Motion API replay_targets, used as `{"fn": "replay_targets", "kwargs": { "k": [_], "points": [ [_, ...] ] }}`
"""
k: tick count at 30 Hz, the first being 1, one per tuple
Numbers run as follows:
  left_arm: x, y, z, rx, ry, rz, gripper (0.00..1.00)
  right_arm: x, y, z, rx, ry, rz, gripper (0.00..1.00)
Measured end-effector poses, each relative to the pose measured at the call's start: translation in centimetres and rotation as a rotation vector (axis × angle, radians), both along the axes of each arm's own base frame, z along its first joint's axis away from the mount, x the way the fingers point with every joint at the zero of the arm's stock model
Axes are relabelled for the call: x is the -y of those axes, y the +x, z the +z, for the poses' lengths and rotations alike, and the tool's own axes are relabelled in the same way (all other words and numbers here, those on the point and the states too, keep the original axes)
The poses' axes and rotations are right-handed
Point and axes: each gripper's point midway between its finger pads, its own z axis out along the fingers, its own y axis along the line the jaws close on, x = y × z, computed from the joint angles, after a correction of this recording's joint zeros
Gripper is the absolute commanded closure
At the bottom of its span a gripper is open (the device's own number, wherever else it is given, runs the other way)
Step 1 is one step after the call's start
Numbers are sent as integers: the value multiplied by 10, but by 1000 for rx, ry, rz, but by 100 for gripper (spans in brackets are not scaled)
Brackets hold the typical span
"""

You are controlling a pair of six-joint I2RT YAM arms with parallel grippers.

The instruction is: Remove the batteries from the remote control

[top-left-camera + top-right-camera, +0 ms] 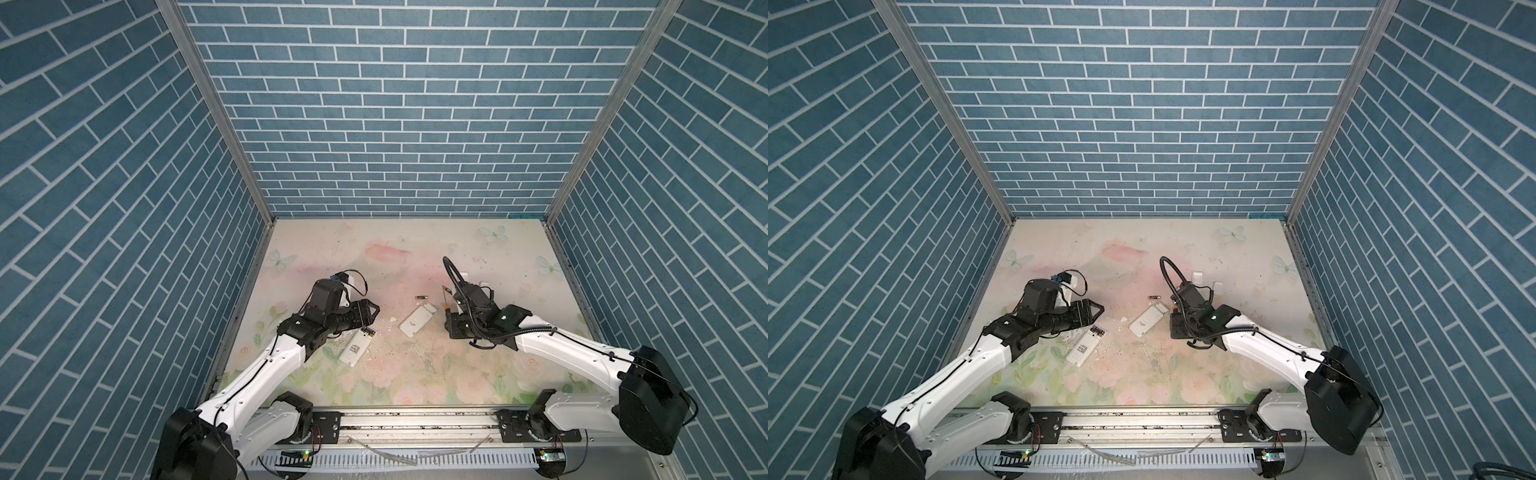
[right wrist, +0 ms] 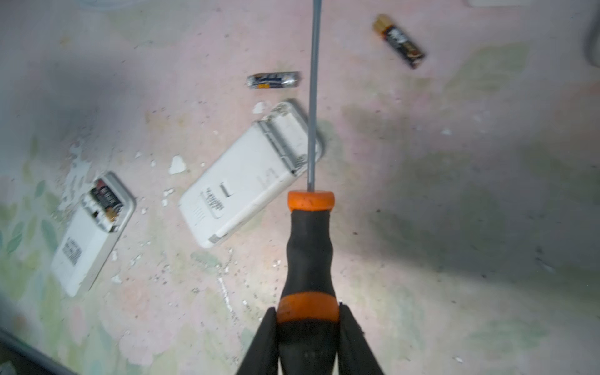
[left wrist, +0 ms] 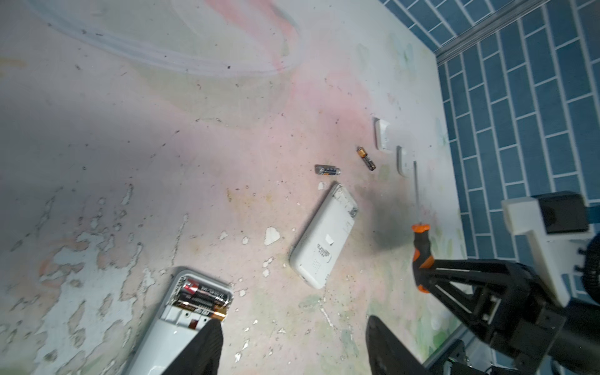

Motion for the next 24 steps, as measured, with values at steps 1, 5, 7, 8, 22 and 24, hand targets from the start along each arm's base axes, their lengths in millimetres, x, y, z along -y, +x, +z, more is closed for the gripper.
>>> {"fn": "replay_targets", "kwargs": {
  "k": [1,5,7,8,22,24],
  "points": [
    [3,1,4,7,-19,-3,29,-7,-3,1,1,16,25,100],
    [10,2,13,29,-80,-15,30,-33,-10,4,6,79,106,100],
    [12,1,16,33,-109,-16,31,-45,-12,6,4,104,137,100],
    [13,1,16,32,-120,-17,31,-49,-12,7,3,113,147,100],
    [36,4,13,-12,-248,-21,31,-101,-11,48,110,86,261,100],
    [39,4,11,-21,-253,-25,31,-105,-12,50,124,63,273,100]
  ]
}}
